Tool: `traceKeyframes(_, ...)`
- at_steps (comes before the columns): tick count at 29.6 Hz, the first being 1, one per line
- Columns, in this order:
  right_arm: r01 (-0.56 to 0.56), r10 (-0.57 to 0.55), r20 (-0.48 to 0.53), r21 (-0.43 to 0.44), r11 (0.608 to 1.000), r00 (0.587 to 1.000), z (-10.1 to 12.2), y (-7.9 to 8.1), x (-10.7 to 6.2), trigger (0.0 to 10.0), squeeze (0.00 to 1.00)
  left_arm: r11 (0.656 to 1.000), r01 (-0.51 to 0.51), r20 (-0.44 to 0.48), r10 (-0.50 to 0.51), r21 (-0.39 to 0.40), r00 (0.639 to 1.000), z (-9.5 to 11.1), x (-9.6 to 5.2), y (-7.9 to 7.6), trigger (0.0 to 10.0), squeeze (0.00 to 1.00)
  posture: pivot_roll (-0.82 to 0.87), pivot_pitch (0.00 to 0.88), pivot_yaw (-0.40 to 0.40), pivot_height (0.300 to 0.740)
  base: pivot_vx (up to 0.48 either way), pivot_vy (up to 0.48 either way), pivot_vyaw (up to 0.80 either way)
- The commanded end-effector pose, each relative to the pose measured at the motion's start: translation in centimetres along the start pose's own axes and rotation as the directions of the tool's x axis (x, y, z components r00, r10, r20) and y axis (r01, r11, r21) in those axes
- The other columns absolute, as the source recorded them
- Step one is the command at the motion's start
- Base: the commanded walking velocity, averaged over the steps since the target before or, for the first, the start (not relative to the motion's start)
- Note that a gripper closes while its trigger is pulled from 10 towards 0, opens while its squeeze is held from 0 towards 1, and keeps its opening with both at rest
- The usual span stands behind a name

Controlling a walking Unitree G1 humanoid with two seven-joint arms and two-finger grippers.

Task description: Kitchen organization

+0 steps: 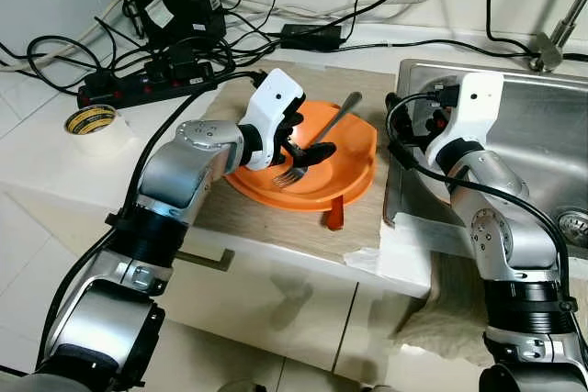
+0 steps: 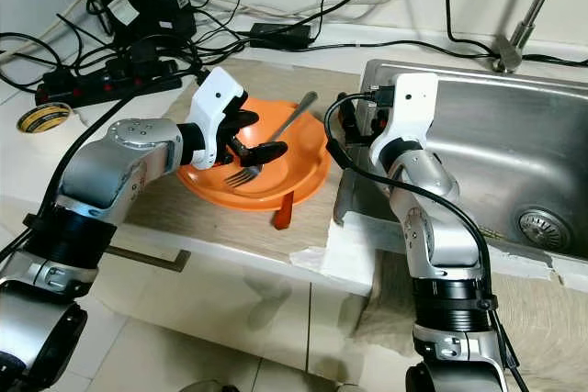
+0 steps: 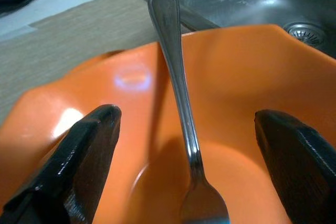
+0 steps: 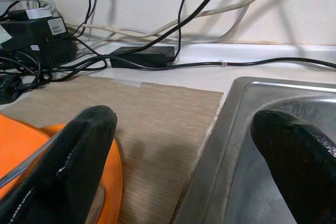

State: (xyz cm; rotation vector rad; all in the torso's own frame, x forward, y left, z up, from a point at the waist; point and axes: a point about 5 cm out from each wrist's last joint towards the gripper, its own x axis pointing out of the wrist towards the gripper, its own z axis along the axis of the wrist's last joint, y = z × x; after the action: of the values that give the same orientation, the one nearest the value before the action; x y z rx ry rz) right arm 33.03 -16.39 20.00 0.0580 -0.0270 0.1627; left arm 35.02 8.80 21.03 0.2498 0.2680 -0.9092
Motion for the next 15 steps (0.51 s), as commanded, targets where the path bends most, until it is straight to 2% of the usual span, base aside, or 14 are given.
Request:
traceKeyframes(1, -0.011, 0.011, 0.02, -0.014, 1.0, 1.0, 0.72, 0.31, 0.12, 10.0, 0.0, 1.0, -0.004, -0.008, 0.005, 0.028, 1.0, 0.34, -0.06, 0.24, 10.0, 0.0, -0.05, 0.0, 0.08, 0.74, 0.0, 0.0, 0.0)
traceKeyframes(15, -0.016, 0.016, 0.02, -0.017, 1.0, 1.0, 0.82, 0.37, 0.06, 10.0, 0.0, 0.997, 0.061, -0.057, -0.058, 0.05, 0.997, 0.02, 0.58, -0.46, 10.0, 0.0, -0.05, 0.0, 0.082, 0.74, 0.0, 0.0, 0.0)
